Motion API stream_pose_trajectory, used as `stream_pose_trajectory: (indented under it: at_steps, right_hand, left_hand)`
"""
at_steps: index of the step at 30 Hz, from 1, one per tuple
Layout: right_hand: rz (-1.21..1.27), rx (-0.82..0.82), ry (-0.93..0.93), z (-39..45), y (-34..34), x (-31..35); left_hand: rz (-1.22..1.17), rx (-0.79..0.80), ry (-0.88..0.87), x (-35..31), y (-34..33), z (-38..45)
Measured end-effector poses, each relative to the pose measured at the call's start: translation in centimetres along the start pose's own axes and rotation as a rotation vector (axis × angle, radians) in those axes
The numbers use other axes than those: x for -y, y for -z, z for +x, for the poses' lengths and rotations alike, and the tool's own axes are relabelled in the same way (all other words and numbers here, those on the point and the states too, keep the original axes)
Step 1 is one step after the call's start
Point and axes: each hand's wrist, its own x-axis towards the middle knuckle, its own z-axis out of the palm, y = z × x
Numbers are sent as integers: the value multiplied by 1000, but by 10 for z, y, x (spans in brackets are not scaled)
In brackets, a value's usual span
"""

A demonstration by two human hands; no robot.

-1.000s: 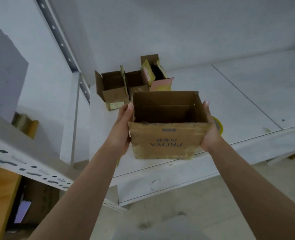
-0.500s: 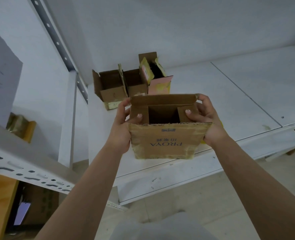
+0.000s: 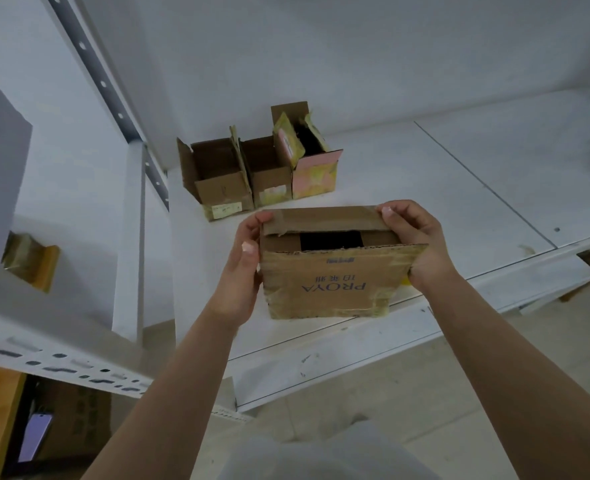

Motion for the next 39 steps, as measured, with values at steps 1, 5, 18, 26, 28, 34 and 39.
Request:
stream_pose_trajectory:
  at_steps: [1, 5, 18, 26, 28, 34, 39]
  right_hand:
    - [10, -13, -6, -1, -1, 0]
    - [94, -24, -91, -3, -1, 2]
    - [-279, 153, -57, -10, 13, 18]
    - [-850, 288, -112, 5, 72, 16]
    - [-1465, 453, -92, 3, 79, -3]
    - [-1942, 244, 4, 7, 96, -3]
    - [-1304, 89, 98, 9, 99, 63]
  left_hand:
    - [0, -41, 9, -3, -3, 0]
    - [-30, -272, 72, -10, -9, 7]
    - [1405, 150, -100, -41, -69, 30]
    - [1713, 277, -17, -27, -67, 42]
    - [1720, 285, 0, -28, -68, 41]
    - [1713, 342, 79, -39, -78, 43]
    - [1515, 325, 30, -42, -85, 49]
